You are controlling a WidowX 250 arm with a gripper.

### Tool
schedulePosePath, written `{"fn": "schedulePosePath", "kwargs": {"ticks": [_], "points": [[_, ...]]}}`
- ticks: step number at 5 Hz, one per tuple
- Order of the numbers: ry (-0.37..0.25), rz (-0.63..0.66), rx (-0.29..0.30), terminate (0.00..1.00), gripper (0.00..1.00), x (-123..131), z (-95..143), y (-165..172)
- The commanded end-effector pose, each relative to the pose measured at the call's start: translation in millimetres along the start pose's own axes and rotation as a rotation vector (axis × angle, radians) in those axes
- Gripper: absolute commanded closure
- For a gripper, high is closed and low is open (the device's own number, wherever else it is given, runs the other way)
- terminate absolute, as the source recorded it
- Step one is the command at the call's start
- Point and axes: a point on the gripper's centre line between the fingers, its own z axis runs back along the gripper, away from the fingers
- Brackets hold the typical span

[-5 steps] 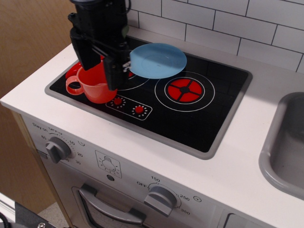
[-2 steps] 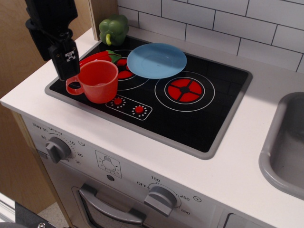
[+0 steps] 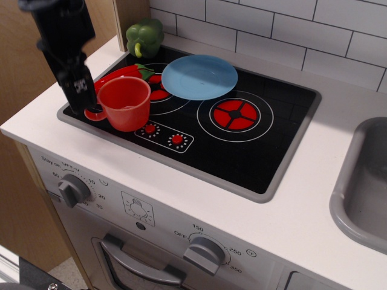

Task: Put cup on plate

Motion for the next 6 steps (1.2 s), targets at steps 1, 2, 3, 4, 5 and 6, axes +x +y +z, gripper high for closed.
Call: {"fn": "schedulePosePath", "kwargs": {"ticks": [1,2,3,4,5,6], "points": [[-0.040,-0.027,0.046,0.00,0.00,6,-5,1],[-0.030,-0.013,0.073,0.00,0.00,12,-13,1],[-0.043,0.006,0.124,0.00,0.00,16,-20,-2],[-0.039,0.031,0.119,0.00,1.00,21,-22,-4],[-0.029,0.082,0.106,0.00,1.00,24,-21,-9],[-0.006,0.116,0.107,0.00,1.00,27,-15,-21]]}}
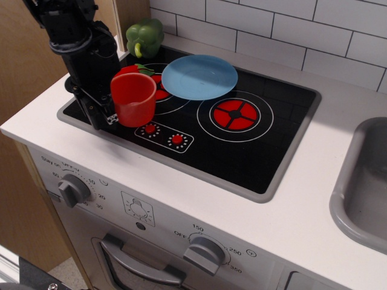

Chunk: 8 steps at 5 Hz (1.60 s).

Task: Put cup on plate

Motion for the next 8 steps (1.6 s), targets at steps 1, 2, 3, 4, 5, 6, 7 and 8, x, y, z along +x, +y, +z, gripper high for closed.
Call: {"fn": "schedulePosePath", "kwargs": {"ticks": [1,2,3,4,5,6,7,8], "points": [[-0.009,0.069,0.014,0.00,1.00,21,28,-18],[-0.039,0.095,-0.001,0.00,1.00,34,35,-31],[-0.076,0.163,0.015,0.00,1.00,52,32,-39],[-0.090,0.242,0.018,0.00,1.00,74,30,-38],[-0.109,0.310,0.021,0.00,1.00,88,34,-33],[-0.100,0.375,0.027,0.00,1.00,99,36,-21],[-0.083,0.444,0.029,0.00,1.00,106,32,-12],[-0.042,0.464,0.052,0.00,1.00,105,20,-9]]}}
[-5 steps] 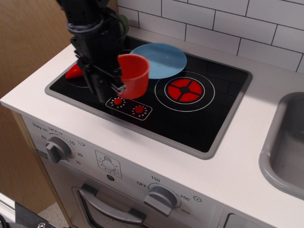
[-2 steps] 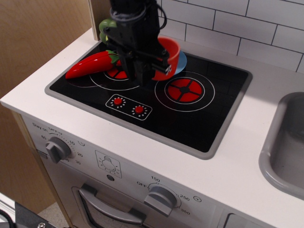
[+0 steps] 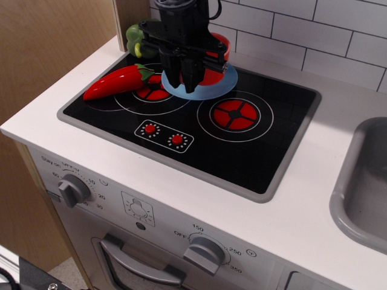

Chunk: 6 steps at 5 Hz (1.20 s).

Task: Put cup on plate

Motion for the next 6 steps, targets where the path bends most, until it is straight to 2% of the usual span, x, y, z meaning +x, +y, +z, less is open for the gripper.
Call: {"fn": "schedulePosePath", "kwargs": {"ticks": [1,5,6], "points": [[-0.012,0.035,0.056,0.00,1.00,15,-4,20],[-0.036,0.090,0.037,0.00,1.00,30,-1,25],[-0.039,0.055,0.046,0.00,0.00,28,0,24]]}}
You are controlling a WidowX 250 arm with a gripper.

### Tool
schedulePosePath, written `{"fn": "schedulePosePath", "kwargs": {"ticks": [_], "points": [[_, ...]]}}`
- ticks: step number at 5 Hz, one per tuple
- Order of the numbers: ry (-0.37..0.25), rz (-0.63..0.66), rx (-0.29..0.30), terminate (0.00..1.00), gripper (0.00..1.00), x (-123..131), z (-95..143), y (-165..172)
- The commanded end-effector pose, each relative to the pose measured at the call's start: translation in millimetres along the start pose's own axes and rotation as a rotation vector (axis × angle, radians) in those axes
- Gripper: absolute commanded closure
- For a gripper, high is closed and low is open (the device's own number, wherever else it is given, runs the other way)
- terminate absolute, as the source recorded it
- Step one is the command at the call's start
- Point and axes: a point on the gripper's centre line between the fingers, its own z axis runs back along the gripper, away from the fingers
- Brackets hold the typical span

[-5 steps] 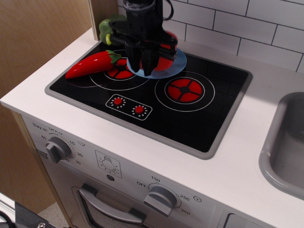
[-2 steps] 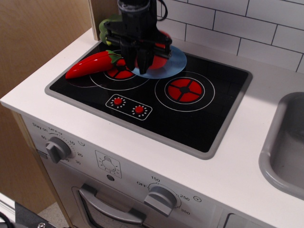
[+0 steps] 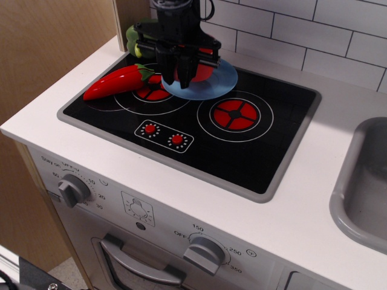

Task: Put cup on plate

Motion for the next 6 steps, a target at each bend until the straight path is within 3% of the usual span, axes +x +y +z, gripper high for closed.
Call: {"fn": "schedulePosePath", "kwargs": {"ticks": [1,2,5,6], "points": [[-0.045,-0.025,0.001,0.00,0.00,14,15,8],[-0.073,-0.036,0.008,0.00,0.00,11,20,8],[-0.041,-0.117,-0.005,0.00,0.00,-24,38,4],[-0.041,-0.117,-0.005,1.00,0.00,-24,38,4]]}}
